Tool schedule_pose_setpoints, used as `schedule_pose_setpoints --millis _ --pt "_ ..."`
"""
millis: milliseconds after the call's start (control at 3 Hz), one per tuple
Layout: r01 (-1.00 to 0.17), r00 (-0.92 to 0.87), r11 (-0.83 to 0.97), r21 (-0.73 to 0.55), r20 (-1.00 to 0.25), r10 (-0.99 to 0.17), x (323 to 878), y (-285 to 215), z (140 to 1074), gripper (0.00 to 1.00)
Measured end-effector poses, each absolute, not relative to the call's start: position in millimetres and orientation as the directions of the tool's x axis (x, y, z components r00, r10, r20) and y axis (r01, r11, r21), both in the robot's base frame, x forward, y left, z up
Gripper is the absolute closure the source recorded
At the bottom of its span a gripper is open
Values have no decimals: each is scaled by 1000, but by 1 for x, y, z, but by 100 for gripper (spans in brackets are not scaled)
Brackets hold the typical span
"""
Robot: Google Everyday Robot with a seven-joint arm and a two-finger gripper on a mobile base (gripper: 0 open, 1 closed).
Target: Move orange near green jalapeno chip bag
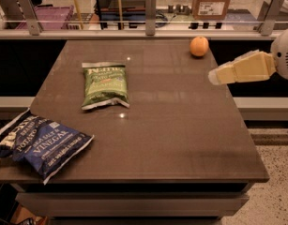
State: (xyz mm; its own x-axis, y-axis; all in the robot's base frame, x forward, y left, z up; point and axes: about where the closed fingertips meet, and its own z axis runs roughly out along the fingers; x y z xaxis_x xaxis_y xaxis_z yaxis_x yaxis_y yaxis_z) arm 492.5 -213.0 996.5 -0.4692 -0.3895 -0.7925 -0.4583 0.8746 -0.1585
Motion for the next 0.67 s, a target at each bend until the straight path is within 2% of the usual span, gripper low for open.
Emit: schedule_pose_setpoints --millis 667 --pt "-248 -446 966 -74 -876 -182 524 -266 976 0"
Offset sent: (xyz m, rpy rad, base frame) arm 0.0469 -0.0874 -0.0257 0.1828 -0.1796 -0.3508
